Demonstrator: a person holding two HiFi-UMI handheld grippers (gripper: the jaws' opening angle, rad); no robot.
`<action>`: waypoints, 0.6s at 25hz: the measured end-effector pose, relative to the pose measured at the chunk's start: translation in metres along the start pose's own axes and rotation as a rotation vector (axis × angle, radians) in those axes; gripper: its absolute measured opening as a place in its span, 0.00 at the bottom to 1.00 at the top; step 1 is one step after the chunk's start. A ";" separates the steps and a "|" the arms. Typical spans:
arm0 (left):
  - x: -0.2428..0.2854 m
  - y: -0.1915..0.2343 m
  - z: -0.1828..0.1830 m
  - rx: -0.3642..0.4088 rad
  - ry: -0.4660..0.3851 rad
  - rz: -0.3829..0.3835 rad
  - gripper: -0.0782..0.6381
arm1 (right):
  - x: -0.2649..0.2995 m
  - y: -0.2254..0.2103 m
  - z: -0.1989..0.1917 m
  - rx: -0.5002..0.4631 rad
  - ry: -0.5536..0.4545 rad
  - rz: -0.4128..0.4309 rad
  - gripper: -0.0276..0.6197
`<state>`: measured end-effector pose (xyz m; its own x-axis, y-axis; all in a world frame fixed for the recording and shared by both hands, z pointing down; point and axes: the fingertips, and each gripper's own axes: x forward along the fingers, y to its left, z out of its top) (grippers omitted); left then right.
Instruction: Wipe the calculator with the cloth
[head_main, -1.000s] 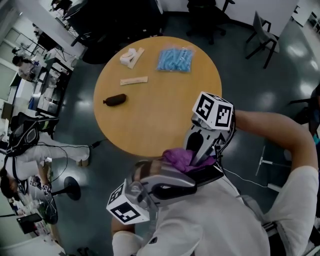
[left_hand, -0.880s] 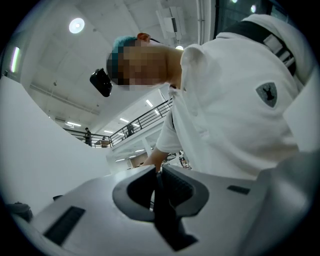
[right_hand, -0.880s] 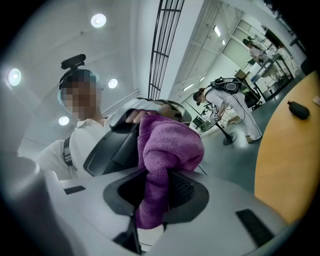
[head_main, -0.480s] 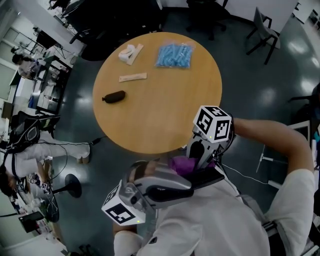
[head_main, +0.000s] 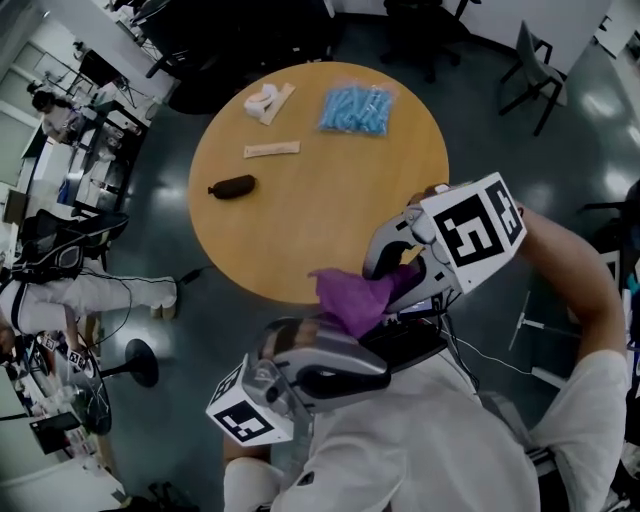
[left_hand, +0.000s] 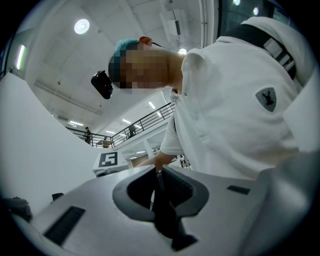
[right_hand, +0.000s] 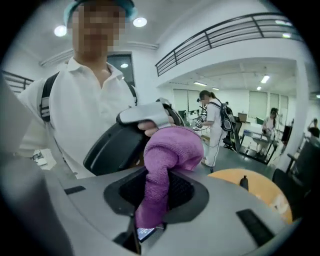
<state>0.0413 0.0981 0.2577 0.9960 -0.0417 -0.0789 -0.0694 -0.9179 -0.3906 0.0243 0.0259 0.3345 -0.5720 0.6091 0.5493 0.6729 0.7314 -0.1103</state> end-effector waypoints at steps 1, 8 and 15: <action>-0.001 0.002 0.000 0.006 -0.004 0.007 0.17 | 0.001 0.002 0.006 -0.032 0.016 0.006 0.20; 0.000 0.011 0.011 0.001 -0.060 0.029 0.17 | 0.025 0.016 0.011 -0.036 0.005 0.128 0.20; -0.005 0.014 0.014 -0.001 -0.064 0.050 0.17 | 0.055 0.020 -0.001 0.016 -0.007 0.225 0.20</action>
<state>0.0346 0.0910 0.2401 0.9857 -0.0628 -0.1566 -0.1194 -0.9156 -0.3839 0.0067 0.0734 0.3630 -0.4115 0.7598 0.5034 0.7768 0.5813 -0.2424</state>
